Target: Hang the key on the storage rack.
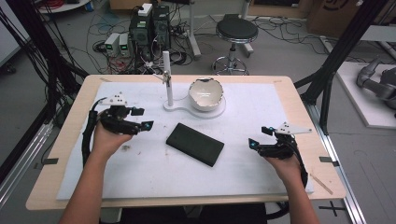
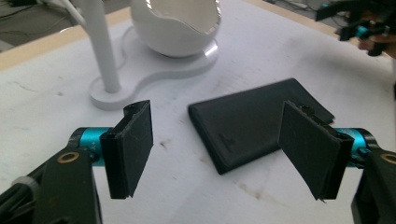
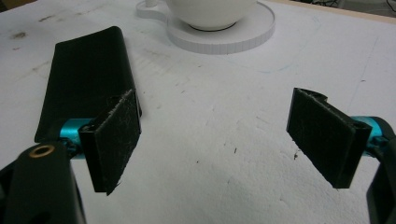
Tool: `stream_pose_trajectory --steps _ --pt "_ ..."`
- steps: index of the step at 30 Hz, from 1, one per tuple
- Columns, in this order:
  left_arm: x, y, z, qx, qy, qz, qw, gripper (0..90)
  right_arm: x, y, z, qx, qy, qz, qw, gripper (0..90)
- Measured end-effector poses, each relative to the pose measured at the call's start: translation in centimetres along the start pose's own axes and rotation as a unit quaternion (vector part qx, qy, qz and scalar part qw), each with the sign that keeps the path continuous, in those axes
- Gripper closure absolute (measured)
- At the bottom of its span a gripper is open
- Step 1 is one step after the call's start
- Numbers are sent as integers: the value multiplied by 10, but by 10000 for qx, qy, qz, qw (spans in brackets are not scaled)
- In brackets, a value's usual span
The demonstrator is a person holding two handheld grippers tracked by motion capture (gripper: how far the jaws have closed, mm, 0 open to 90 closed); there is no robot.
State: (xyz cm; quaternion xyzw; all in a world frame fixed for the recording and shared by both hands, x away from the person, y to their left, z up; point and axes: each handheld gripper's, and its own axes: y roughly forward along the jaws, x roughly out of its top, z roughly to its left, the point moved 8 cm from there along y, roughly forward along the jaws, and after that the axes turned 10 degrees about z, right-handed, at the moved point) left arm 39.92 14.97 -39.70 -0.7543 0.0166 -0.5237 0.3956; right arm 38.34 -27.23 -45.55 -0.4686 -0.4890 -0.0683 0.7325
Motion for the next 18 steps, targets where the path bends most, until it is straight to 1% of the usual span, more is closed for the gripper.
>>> stream_pose_trajectory --steps 1,2,3,4,5,8,9,11,12,14,16,17,18 --pt "-5 0 -4 -4 11 -14 10000 243 0 0 0 -2 -6 1 10000 180" --pt "-5 0 -4 -4 11 -14 10000 238 0 0 0 -2 -6 1 10000 180" --pt "-13 1 -10 -23 40 -51 10000 222 0 0 -1 2 1 -8 10000 180" --pt "-13 1 -10 -23 40 -51 10000 208 0 0 0 5 13 -11 10000 180" --pt "-20 0 -16 -58 78 -84 9999 197 0 0 0 11 10 -5 10000 180" --pt "-26 -2 -23 -12 190 -215 9996 147 0 0 0 9 2 14 10000 180" --pt "-27 -2 -24 -28 176 -184 9997 146 0 1 0 13 5 24 10000 180" --pt "-30 -1 -27 48 189 -141 9997 136 0 2 0 8 24 32 10000 180" --pt "-32 0 -29 40 195 -118 9997 130 -1 2 0 15 27 51 10000 180" --pt "-37 0 -32 95 215 -156 9996 108 0 3 2 33 3 44 10000 180" --pt "-41 1 -33 55 157 -151 9997 98 1 4 2 40 -8 31 10000 180" --pt "-42 2 -33 82 112 -160 9998 83 1 4 2 44 13 31 10000 180" --pt "-42 2 -33 82 112 -160 9998 77 1 4 2 44 13 31 10000 180"
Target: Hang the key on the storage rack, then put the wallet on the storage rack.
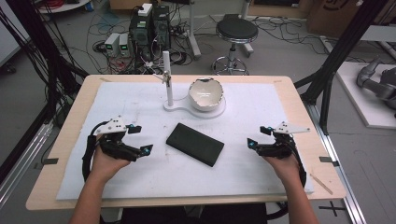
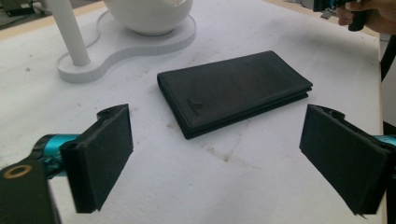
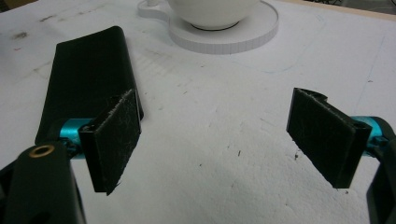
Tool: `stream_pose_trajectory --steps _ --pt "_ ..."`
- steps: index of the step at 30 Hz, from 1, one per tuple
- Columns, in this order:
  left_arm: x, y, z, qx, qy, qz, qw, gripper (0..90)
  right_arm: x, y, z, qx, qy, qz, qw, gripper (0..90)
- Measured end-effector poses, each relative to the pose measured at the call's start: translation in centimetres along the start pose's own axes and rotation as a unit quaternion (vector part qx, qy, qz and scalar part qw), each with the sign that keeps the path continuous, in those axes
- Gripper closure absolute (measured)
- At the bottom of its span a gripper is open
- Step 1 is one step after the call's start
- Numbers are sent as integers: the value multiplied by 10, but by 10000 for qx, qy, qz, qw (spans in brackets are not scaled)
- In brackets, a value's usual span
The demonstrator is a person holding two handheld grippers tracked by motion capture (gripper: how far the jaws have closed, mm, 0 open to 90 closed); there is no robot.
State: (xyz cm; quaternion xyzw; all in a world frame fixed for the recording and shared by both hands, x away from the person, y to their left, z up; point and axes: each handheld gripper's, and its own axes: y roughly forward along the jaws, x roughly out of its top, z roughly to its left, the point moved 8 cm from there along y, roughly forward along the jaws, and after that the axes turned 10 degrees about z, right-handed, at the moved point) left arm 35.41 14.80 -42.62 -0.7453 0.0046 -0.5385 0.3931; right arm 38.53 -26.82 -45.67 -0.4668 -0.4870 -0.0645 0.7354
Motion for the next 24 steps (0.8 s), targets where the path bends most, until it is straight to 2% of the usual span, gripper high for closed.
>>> stream_pose_trajectory --steps 10,14,18,24 --pt "-7 0 3 -127 -74 38 9999 69 -1 3 -1 18 21 61 10000 180" --pt "-7 -2 6 -78 -136 -12 9999 69 0 4 0 53 -70 19 10000 180" --pt "-7 -5 8 -32 -174 -37 9998 69 1 3 0 66 -44 -11 10000 180" --pt "-10 -8 12 38 -181 2 9998 69 7 7 4 110 -119 109 9998 180"
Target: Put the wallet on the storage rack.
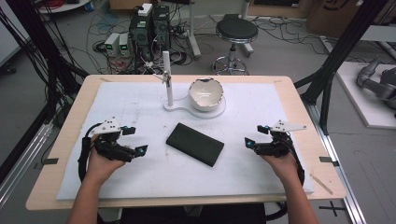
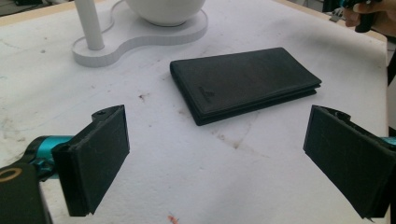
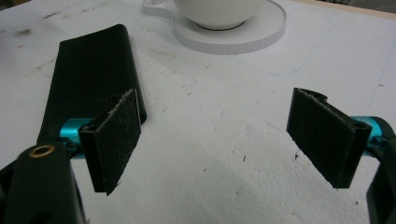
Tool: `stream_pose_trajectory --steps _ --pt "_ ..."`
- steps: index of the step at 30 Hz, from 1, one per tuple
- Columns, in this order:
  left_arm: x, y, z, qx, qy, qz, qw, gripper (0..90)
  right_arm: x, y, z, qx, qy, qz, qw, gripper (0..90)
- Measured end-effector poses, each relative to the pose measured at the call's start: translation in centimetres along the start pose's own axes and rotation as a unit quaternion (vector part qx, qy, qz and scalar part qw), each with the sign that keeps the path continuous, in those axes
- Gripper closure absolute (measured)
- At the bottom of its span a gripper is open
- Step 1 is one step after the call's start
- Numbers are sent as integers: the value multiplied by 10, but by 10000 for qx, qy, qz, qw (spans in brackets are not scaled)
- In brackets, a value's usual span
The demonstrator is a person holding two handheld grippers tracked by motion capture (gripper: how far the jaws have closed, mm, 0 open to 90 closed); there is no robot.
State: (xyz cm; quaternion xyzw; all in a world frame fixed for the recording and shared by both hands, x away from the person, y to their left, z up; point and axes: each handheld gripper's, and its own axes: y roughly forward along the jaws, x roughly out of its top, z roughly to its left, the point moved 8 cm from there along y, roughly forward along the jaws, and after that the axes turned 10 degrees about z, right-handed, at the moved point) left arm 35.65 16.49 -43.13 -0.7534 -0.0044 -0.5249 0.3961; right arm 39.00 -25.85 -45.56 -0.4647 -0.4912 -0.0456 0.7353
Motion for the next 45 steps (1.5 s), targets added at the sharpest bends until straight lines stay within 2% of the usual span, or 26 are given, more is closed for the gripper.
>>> stream_pose_trajectory --steps 4,5,8,9,11,12,13,15,16,19,20,21,22,26,29,30,31,33,35,36,37,39,42,43,45 --pt "-2 -4 5 72 -44 -11 10000 69 9 5 4 47 -116 29 9999 180" --pt "-3 -7 7 110 -69 -21 9999 69 18 13 11 146 -234 100 9996 180" --pt "-4 -10 8 130 -79 -43 9999 69 25 22 17 224 -310 254 9989 180" --pt "-5 -11 9 153 -113 -47 9998 70 32 35 24 369 -420 436 9975 179" --pt "-5 -12 9 146 -115 -51 9998 69 37 45 29 470 -485 558 9962 179" --pt "-5 -12 9 146 -115 -51 9998 70 37 45 29 470 -485 558 9962 179" --pt "-5 -11 9 155 -114 -49 9998 70 41 56 32 516 -450 711 9951 179" --pt "-5 -11 9 154 -108 -43 9998 69 42 58 34 535 -447 719 9950 179" --pt "-5 -10 9 145 -96 -38 9998 69 44 64 37 556 -459 838 9939 179" --pt "-6 -8 8 133 -88 14 9999 69 43 70 42 621 -487 932 9925 180" --pt "-6 -8 8 142 -77 29 9999 69 42 73 44 636 -512 996 9917 179" --pt "-6 -8 7 142 -63 36 9999 69 39 80 50 723 -512 1143 9895 179" --pt "-6 -8 7 142 -63 36 9999 69 38 82 51 730 -534 1171 9890 179" --pt "-7 -7 7 154 -68 62 9998 69 35 90 57 859 -444 1313 9866 179" --pt "-9 -6 7 156 -90 88 9998 69 30 101 62 975 -412 1489 9832 180" --pt "-9 -6 7 156 -90 88 9998 69 30 101 62 975 -412 1489 9832 180" --pt "-9 -6 7 162 -77 96 9998 69 25 106 66 1050 -391 1661 9797 180" --pt "-9 -5 7 167 -80 106 9998 69 23 109 69 1217 -272 1671 9780 184" --pt "-9 -5 7 168 -73 117 9998 69 22 109 69 1226 -272 1652 9782 199" --pt "-9 -5 7 170 -61 126 9998 69 22 108 70 1251 -247 1637 9782 244" --pt "-9 -5 7 173 -60 132 9997 70 21 106 73 1446 -198 1644 9755 322" --pt "-10 -4 7 178 -55 154 9997 69 20 105 74 1622 -216 1620 9731 402" --pt "-10 -4 6 194 -67 160 9997 69 20 105 73 1691 -135 1636 9718 426" --pt "-10 -4 6 188 -63 162 9997 69 20 105 70 1760 -80 1594 9714 476" --pt "-10 -4 6 188 -67 160 9997 70 20 105 69 1791 8 1616 9705 506"
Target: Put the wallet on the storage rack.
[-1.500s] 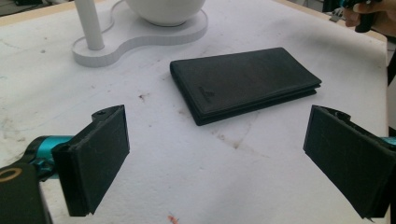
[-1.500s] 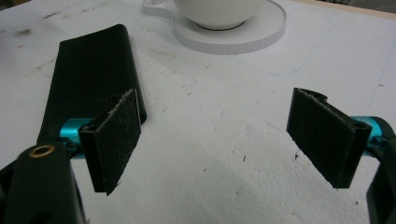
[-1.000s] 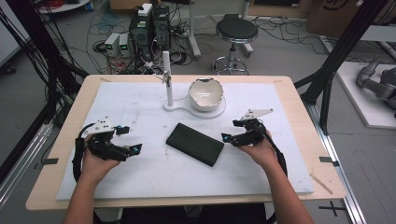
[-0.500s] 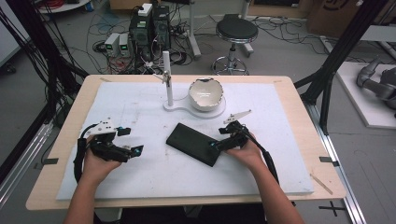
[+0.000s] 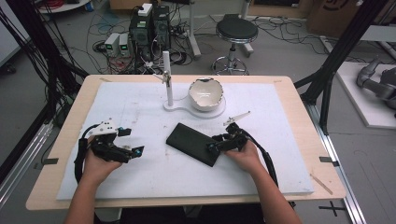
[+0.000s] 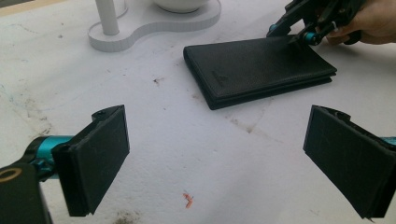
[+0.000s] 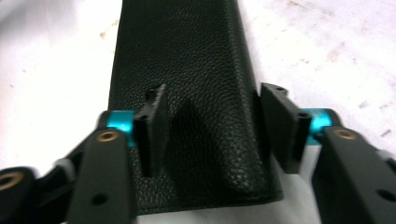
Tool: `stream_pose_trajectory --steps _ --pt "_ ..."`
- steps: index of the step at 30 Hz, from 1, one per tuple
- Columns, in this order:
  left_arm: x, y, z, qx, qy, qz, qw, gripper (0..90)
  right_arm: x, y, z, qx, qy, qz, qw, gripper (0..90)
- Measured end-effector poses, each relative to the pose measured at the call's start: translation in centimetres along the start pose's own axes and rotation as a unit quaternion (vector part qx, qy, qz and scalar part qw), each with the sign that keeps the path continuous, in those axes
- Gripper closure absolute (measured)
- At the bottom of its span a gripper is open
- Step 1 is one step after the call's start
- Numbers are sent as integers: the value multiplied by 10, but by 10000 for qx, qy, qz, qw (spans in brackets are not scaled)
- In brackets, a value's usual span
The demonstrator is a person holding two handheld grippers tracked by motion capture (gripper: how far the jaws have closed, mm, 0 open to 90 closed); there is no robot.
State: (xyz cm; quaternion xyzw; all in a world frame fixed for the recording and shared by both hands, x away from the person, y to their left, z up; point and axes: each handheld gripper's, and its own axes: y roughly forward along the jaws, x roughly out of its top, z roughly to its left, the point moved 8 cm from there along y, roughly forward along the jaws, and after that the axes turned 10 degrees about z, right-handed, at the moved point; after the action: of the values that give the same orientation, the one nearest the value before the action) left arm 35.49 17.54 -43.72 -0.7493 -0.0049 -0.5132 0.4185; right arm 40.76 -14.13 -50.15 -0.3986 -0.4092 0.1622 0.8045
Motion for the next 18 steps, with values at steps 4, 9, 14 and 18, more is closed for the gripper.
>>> stream_pose_trajectory --steps 4,9,14,18 --pt "0 0 0 20 -3 22 10000 69 0 -4 -4 151 119 -97 9998 655" --pt "-1 1 0 4 5 51 10000 69 1 -8 -3 87 135 -157 9997 799" --pt "-2 2 0 -26 -4 48 10000 69 2 -10 1 -86 -65 -183 9998 821" --pt "-1 2 0 -73 2 23 10000 70 4 -17 6 -75 -182 -325 9993 831"
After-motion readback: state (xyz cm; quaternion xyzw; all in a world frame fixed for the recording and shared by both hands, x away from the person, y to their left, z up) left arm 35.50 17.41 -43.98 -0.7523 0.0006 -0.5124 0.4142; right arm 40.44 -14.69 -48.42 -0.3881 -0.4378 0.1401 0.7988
